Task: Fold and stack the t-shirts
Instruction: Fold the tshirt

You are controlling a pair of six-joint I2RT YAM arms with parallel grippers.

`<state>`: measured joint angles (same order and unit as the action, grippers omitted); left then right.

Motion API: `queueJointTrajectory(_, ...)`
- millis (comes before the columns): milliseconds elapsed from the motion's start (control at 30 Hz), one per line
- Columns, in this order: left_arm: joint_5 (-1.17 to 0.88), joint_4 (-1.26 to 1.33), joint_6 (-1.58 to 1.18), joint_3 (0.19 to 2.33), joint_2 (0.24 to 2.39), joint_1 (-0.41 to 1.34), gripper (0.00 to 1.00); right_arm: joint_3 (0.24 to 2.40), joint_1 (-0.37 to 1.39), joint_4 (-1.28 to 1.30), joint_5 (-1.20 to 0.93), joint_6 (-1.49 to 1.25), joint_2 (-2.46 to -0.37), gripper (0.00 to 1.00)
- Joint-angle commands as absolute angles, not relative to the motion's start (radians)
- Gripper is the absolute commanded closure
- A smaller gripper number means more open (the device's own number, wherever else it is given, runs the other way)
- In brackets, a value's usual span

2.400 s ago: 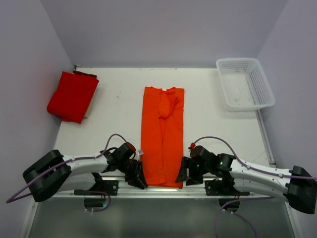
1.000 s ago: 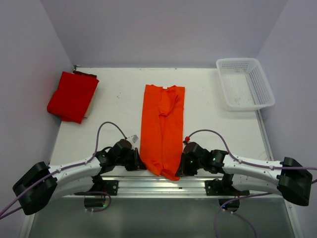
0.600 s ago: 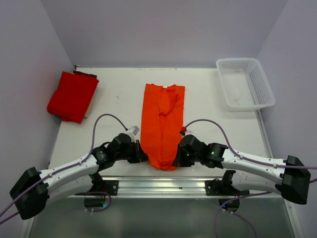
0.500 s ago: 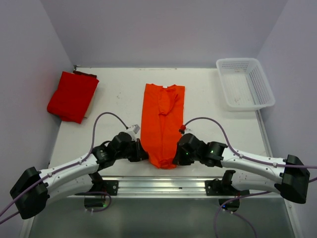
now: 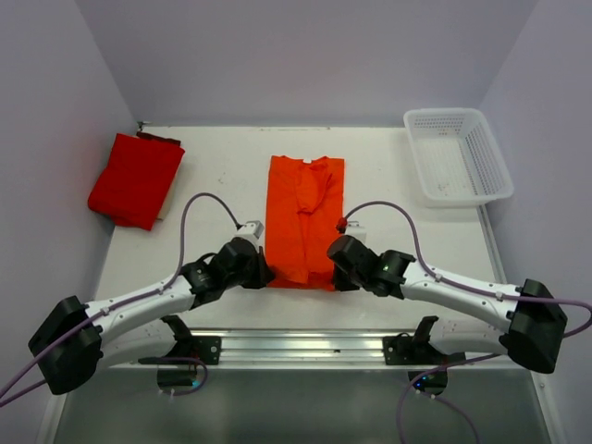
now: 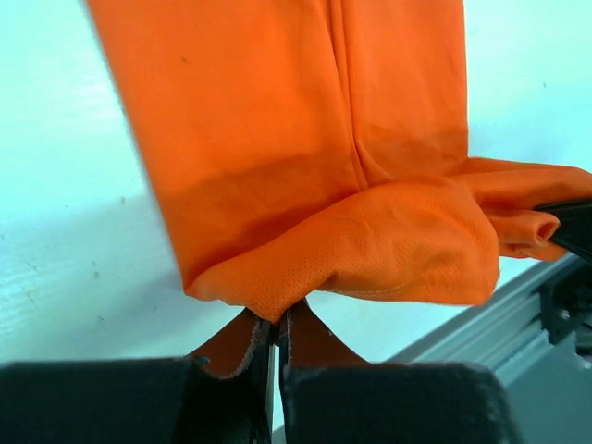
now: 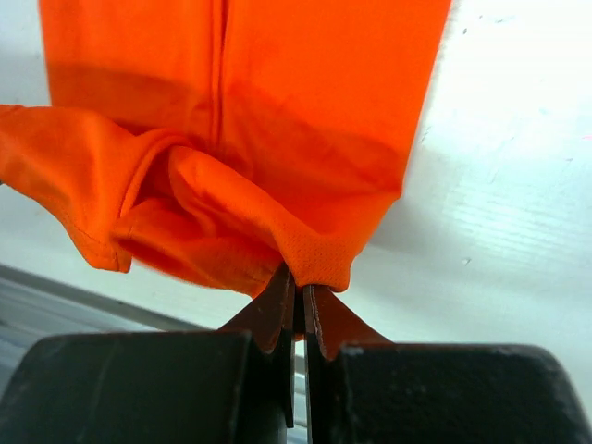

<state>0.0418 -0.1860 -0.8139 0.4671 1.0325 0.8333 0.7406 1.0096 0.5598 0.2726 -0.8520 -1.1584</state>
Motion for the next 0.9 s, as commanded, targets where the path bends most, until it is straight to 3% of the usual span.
queueJointTrajectory(0,0.144,-0.106,-0.75,0.5,1.066,0.828,1.0,0.778,0.976,0.523,0.348,-0.792,-1.198,1.0)
queueJointTrajectory(367,0.152,0.144,-0.667,0.509,1.236,0.773,1.0,0.833,0.876,0.371,0.348,-0.68,-1.379,1.0)
queueJointTrajectory(867,0.095,0.18,-0.611,0.612,1.348,0.673,1.0,0.942,0.827,0.345,0.403,-0.6,-1.463,1.0)
